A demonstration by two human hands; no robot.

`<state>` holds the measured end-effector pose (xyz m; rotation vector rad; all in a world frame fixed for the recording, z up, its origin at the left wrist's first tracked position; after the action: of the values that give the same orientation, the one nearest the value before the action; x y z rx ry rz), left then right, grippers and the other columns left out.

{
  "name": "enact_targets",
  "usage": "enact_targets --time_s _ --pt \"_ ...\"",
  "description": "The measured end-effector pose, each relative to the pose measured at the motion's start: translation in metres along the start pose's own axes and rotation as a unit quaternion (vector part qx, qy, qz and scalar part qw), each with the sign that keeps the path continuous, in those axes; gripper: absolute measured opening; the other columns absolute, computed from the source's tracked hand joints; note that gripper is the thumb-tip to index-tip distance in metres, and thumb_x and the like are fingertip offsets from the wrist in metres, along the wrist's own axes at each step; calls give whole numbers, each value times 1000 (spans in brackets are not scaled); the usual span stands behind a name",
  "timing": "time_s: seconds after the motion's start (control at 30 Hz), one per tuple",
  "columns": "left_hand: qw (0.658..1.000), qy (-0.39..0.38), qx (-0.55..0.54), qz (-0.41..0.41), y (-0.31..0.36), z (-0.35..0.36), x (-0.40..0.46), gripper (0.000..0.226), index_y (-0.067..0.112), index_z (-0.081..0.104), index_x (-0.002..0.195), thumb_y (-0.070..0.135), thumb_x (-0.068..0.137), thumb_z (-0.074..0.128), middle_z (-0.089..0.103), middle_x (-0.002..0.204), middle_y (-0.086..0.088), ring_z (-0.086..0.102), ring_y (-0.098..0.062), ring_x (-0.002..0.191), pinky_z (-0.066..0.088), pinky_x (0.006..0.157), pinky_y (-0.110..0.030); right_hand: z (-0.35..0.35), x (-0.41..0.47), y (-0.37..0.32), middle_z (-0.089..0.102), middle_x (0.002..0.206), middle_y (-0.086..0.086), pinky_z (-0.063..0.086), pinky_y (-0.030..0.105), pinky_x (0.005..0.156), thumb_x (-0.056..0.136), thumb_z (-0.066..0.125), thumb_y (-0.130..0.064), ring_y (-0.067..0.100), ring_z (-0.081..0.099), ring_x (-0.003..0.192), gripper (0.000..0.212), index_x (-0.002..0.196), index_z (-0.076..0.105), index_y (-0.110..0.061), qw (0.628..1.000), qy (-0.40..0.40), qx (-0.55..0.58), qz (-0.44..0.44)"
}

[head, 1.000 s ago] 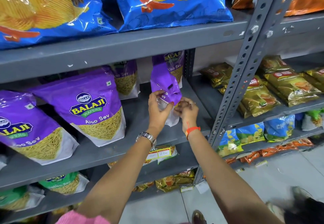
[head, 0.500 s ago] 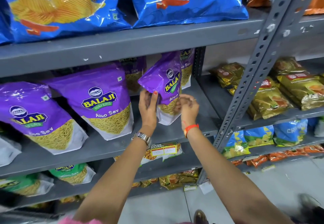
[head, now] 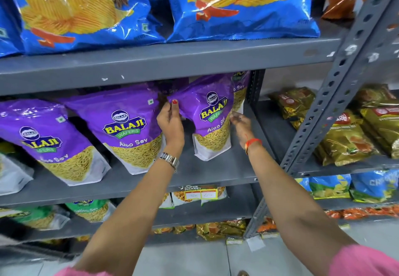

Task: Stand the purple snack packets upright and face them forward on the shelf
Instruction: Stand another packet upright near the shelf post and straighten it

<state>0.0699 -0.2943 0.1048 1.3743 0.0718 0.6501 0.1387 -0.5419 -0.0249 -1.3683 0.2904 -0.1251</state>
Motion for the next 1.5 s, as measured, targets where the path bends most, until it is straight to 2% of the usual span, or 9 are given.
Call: enact_targets --time_s 0.1,0.27,0.47,0.6,0.7,0.87,1.03,1.33,1.5 --pt "999 -4 18 36 18 5 3 43 22 37 57 -1 92 45 31 57 6 37 7 42 30 46 -4 -13 5 7 66 49 -24 48 15 68 89 53 2 0 57 64 28 115 57 13 999 34 10 0" --pt "999 5 19 50 25 6 16 25 8 45 67 -1 91 47 32 60 6 27 -4 61 26 57 -21 -22 0 -4 61 98 10 49 33 89 89 55 -1 18 56 88 29 114 56 13 998 58 -1 -24" --pt "999 14 -3 34 22 1 20 20 2 48 72 -1 91 47 38 64 6 33 -2 62 31 57 -15 -23 -2 -3 61 116 29 48 45 99 91 52 -3 23 54 100 26 113 58 10 997 77 -14 -27" --pt "1000 7 -10 26 22 7 19 18 -1 58 75 0 90 49 46 63 6 42 10 52 36 57 -6 -27 -6 5 60 120 29 44 49 105 92 50 -3 23 53 101 29 118 54 11 996 89 -7 -11" --pt "999 -37 6 17 17 12 17 26 16 52 66 5 91 51 48 60 11 42 7 53 39 57 -11 -27 -11 5 58 108 14 44 46 102 92 50 -5 23 53 101 30 119 54 9 996 90 -6 -8" --pt "997 -50 31 -43 -24 -5 -3 12 4 60 99 6 91 52 64 86 -2 56 8 71 48 75 -13 -25 -15 8 58 107 10 45 45 103 92 52 -6 22 54 102 29 118 55 5 997 79 6 -6" --pt "991 -66 71 -97 -53 -11 -21 24 -8 58 111 2 89 53 62 115 -32 55 -22 97 47 96 -46 -24 -15 10 61 106 10 47 46 102 92 52 -7 21 57 103 27 117 58 0 997 71 6 -5" --pt "976 -29 214 2 -35 -15 -20 18 -4 60 95 7 92 47 56 77 -6 46 -15 70 34 54 -15 -29 -17 12 65 106 16 48 49 101 90 56 -7 24 60 99 25 113 60 2 996 89 14 4" --pt "985 -3 170 -30 -47 -14 -24 21 -6 56 103 10 94 44 57 89 -11 48 -16 82 35 59 3 -27 -21 10 66 113 19 50 47 100 90 53 -9 28 62 104 24 112 61 -1 997 74 -8 4"
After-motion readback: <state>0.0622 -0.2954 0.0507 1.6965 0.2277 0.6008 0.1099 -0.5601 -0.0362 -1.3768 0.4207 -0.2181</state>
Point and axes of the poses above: each hand's wrist, its own x-axis towards the middle knuckle, its own z-axis out of the palm, y = z × x, the point moved 10 cm from there along x, towards the middle knuckle
